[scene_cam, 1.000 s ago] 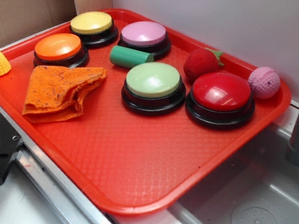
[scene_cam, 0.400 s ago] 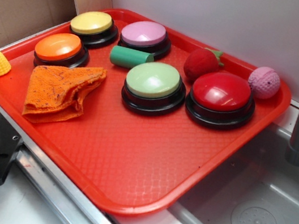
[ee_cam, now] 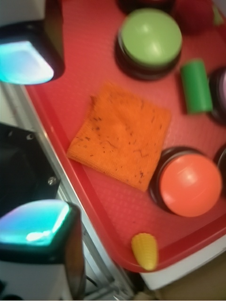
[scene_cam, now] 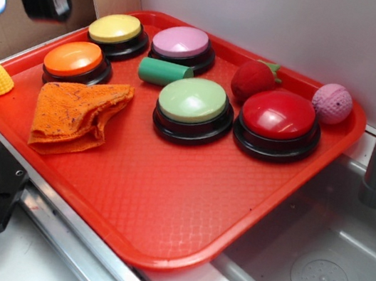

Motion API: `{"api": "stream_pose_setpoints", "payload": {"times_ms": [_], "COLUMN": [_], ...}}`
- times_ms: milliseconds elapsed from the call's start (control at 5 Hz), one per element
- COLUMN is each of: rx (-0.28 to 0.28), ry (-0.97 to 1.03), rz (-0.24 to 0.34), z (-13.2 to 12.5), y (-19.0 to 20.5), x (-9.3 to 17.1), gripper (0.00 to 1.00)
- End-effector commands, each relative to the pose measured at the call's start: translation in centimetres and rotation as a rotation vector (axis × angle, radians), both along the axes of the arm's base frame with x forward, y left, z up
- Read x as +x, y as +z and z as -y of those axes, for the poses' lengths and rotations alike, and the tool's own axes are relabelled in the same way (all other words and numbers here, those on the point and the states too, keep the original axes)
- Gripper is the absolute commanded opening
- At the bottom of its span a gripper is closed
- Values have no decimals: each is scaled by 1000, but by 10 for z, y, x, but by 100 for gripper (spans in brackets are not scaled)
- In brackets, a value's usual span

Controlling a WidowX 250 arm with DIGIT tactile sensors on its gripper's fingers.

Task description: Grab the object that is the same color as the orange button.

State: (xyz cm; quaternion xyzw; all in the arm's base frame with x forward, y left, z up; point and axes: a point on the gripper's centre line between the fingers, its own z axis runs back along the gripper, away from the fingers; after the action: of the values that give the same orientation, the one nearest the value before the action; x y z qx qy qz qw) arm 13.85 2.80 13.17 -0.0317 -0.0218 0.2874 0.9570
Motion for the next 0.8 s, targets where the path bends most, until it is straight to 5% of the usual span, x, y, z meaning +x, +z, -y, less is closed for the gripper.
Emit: {"api": "stream_pose_setpoints", "payload": {"times_ms": [0,600], "rx": [55,95], "ry": [149,214], "rz": [-26,-6], "z": [-25,-29], "y": [-50,-104], "x": [1,7], "gripper": [100,100]}}
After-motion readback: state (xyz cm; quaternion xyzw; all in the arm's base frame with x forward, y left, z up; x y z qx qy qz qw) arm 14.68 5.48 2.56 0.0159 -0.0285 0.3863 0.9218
